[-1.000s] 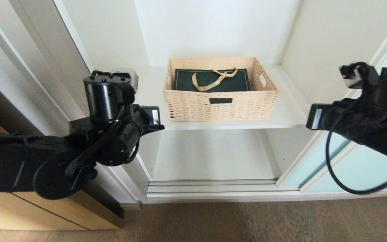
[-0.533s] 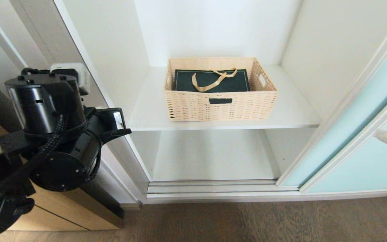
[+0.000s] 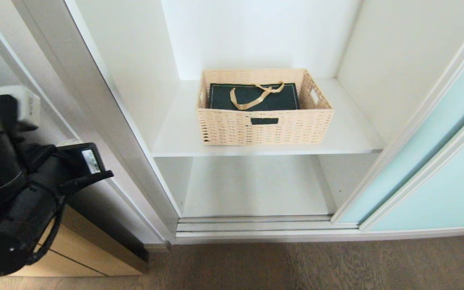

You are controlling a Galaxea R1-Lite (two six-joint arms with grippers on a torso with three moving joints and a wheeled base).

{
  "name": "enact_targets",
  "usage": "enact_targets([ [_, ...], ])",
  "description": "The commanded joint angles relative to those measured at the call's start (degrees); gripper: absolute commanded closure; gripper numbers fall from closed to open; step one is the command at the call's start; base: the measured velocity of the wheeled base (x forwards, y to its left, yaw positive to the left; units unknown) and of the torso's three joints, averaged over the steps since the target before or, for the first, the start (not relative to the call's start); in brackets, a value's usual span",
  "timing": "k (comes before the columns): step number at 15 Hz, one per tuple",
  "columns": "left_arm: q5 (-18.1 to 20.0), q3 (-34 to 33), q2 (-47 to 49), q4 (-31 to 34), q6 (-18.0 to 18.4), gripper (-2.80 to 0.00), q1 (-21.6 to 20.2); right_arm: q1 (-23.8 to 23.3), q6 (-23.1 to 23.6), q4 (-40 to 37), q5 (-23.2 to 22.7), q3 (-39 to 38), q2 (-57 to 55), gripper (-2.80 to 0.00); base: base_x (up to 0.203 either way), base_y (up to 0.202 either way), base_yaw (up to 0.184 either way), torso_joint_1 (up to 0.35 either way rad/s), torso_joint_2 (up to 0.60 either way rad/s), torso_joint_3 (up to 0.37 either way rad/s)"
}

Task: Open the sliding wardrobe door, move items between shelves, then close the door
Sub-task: Close the door

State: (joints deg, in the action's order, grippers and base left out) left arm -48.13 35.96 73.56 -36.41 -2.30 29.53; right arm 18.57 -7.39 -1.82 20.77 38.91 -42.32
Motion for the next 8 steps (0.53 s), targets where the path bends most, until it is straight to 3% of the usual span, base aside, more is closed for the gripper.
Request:
enact_targets([
  [1,-0.3,-3.9,-8.0,0.4,1.3,0.0,-2.1,-2.2,-0.1,-0.3,0.1,-0.6,4.9,0.0,0.0,0.0,0.0,0.0,0.0,0.0],
  [4,-0.4,-8.9,-15.8,0.8,4.9,0.0,-7.4,-5.8,-0.2,-1.1,0.1,-1.8,9.2,0.0,0.0,0.0,0.0,0.0,0.0,0.0],
  [8,-0.3,-17.7,-26.1,1.0,8.2,0.0,-14.4,-5.9,-0.8,-3.4,-0.3,-1.9,10.9,0.0,0.0,0.0,0.0,0.0,0.0,0.0],
])
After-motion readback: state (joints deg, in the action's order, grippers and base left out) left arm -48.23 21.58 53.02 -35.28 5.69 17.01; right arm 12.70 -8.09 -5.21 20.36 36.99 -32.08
